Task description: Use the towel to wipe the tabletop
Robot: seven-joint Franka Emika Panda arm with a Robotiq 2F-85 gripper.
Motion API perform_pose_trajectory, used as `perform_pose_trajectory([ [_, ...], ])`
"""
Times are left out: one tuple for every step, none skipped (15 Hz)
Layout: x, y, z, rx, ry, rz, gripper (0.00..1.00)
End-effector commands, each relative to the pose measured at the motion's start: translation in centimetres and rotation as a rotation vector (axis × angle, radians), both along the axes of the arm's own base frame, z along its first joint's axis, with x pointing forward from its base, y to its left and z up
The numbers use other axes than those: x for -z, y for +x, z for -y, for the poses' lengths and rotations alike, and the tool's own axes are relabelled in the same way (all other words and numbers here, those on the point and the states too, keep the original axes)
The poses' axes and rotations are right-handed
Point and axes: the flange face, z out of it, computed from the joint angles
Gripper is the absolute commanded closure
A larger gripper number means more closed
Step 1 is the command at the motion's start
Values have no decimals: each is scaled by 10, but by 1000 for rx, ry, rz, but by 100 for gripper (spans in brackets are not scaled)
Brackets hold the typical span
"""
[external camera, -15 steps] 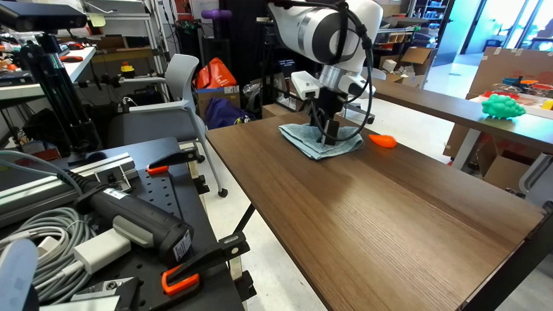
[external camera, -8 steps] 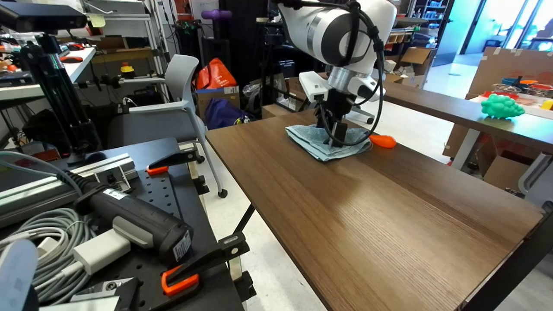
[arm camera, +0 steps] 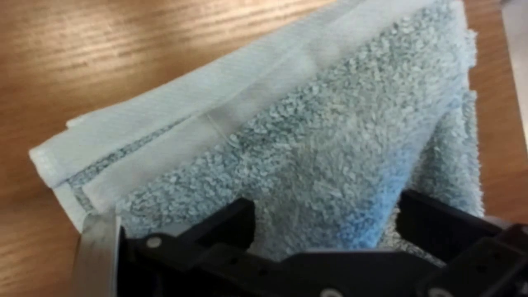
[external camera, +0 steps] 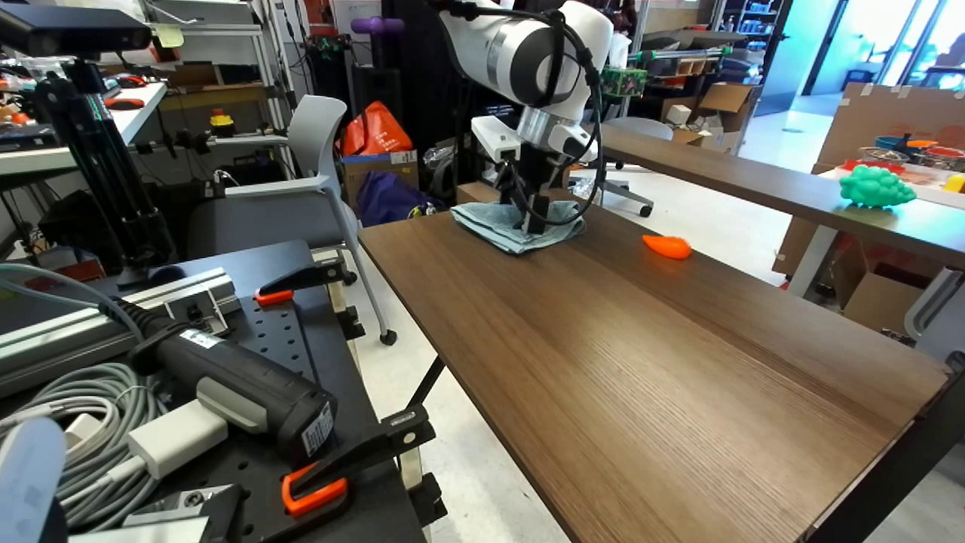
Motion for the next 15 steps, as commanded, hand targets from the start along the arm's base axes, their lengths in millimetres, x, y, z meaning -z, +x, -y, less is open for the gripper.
perform_pose_trajectory([
  [2,-39,23,-101,-16,-172,0],
  [-1,-48,32,-129,-28,-212,0],
  [-8,-61,46,-164,-33,-254,0],
  [-14,-72,58,-205,-36,-293,0],
  [-20,-83,74,-241,-45,-323,0],
  [-25,-90,88,-266,-47,-340,0],
  [-29,-95,104,-273,-50,-361,0],
  [-29,-99,119,-259,-61,-388,0],
  [-26,-99,134,-221,-83,-412,0],
  [-25,-101,147,-184,-104,-435,0],
  [-18,-101,160,-149,-116,-464,0],
  [-11,-99,172,-113,-123,-480,0],
  [-8,-101,180,-89,-128,-498,0],
  [-6,-99,185,-77,-117,-480,0],
  [-9,-100,188,-71,-110,-466,0],
])
